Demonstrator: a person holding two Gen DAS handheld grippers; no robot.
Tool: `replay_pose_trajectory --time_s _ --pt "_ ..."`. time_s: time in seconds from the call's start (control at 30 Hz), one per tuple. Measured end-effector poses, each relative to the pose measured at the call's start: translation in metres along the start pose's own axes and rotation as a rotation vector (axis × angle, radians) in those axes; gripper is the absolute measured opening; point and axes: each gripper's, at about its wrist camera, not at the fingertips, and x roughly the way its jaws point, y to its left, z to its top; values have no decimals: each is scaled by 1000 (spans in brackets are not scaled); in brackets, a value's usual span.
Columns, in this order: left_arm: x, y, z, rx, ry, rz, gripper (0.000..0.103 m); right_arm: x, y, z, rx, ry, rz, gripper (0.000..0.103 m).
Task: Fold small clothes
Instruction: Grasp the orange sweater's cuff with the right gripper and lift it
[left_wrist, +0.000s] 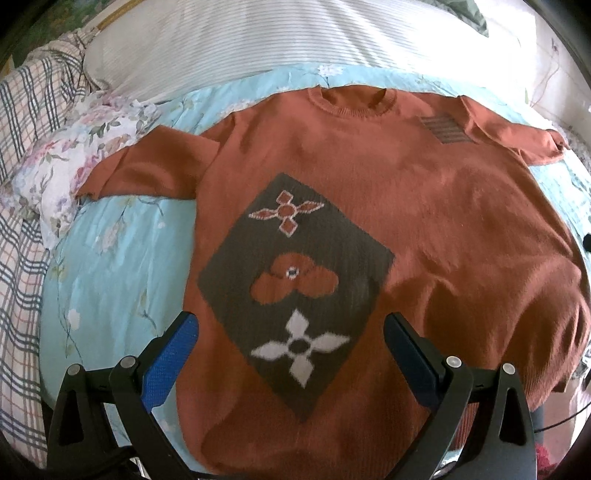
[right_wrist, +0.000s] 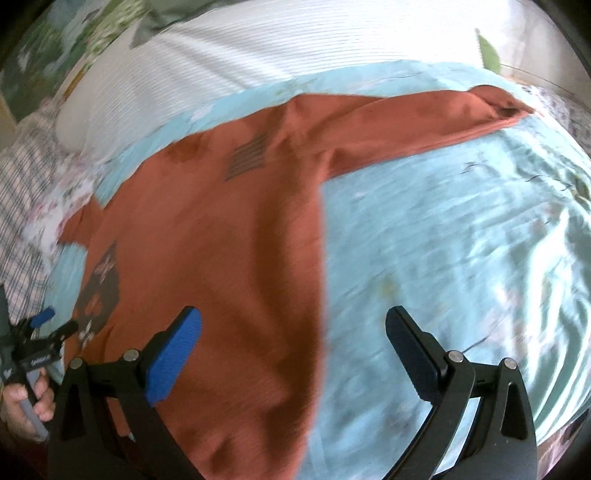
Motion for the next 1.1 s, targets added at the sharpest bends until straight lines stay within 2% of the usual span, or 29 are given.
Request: replay_pose_trajectory --time_s 0.2,0.27,0.37,0.47,0.57,0.7,0.93,1.0,1.07,1.1 --pt "6 -8 16 17 -11 1 101 7 -73 47 114 -54 -80 97" --pt "7 -11 18 9 -17 -22 101 12 -98 62 165 -68 -110 86" --pt "12 -16 19 30 -6 -19 101 21 -144 89 267 -89 -155 75" --pt "18 -21 21 38 8 -25 101 33 -187 123 332 -120 -225 70" --pt "26 -25 24 39 32 -39 101 36 -226 150 395 -161 -253 67" --pt "37 -32 33 38 45 -46 101 53 -259 185 423 -182 -292 65" --pt "59 -47 42 53 96 -59 101 70 -289 227 442 -201 -335 63" --pt "64 -51 44 51 109 -65 101 78 -300 240 448 -203 -328 50" --pt "68 -53 47 47 122 -69 101 83 -307 242 459 -176 -334 14" --pt "69 -53 48 43 126 -74 101 84 -308 243 466 -164 -316 13"
